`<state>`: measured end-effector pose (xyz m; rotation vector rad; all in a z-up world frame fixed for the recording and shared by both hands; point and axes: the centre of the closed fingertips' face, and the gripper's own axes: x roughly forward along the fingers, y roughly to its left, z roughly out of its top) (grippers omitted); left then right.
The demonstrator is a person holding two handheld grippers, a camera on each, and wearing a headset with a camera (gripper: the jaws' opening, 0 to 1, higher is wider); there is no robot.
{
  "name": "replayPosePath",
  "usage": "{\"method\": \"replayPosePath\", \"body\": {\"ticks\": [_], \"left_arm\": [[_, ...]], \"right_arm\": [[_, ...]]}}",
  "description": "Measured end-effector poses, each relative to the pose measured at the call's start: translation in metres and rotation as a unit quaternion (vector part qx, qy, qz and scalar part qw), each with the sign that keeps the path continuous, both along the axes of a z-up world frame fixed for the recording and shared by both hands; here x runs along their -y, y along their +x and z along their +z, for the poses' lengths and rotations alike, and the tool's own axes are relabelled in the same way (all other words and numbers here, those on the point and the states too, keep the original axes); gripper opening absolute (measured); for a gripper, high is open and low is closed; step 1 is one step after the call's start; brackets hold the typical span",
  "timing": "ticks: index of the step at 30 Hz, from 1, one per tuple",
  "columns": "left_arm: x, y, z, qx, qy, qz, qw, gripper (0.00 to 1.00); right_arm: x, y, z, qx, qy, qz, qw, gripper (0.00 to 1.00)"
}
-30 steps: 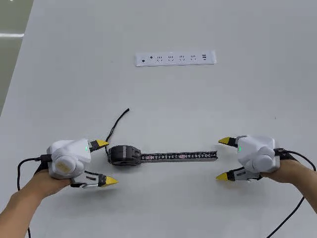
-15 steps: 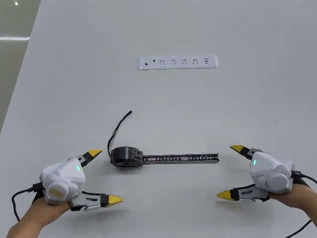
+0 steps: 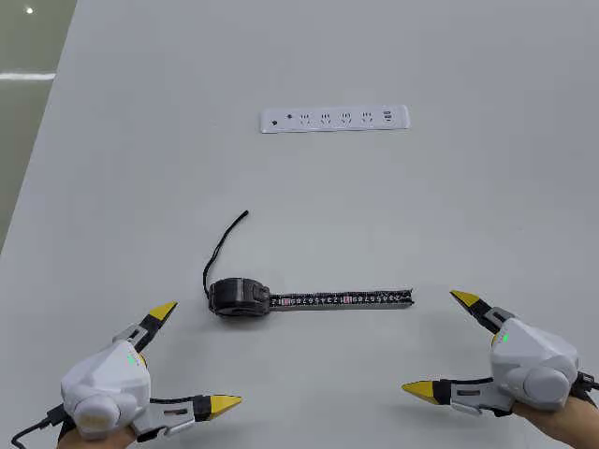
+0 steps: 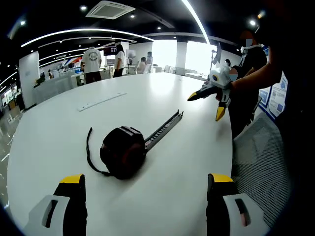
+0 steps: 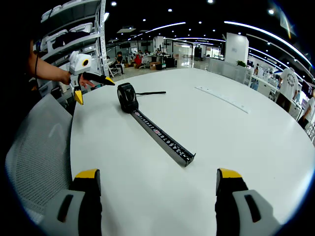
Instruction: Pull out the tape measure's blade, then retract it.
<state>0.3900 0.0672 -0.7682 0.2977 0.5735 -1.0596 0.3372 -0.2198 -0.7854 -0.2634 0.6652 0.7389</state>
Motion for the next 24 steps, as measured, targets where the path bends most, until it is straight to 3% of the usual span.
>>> {"method": "replayPosePath", "body": {"ticks": [2, 10, 13, 18, 24], "left_arm": [[0.0, -0.007, 0.004, 0.006, -0.018, 0.028, 0.9994, 1.0], [0.004, -0.016, 0.015, 0.028, -0.039, 0.078, 0.9958, 1.0], [0.004, -0.019, 0.019, 0.041, -0.044, 0.1, 0.9932, 1.0], [0.006, -0.027, 0.02, 0.043, -0.045, 0.118, 0.991, 1.0], [0.003, -0.03, 0.024, 0.06, -0.04, 0.154, 0.9854, 1.0]], "right_arm": [[-0.004, -0.008, 0.003, 0.008, 0.013, -0.021, 0.9997, 1.0], [-0.012, -0.015, 0.015, 0.036, 0.03, -0.064, 0.9968, 1.0], [-0.016, -0.017, 0.023, 0.049, 0.035, -0.08, 0.995, 1.0], [-0.022, -0.021, 0.027, 0.056, 0.036, -0.098, 0.993, 1.0], [-0.028, -0.023, 0.032, 0.069, 0.04, -0.122, 0.9893, 1.0]]}}
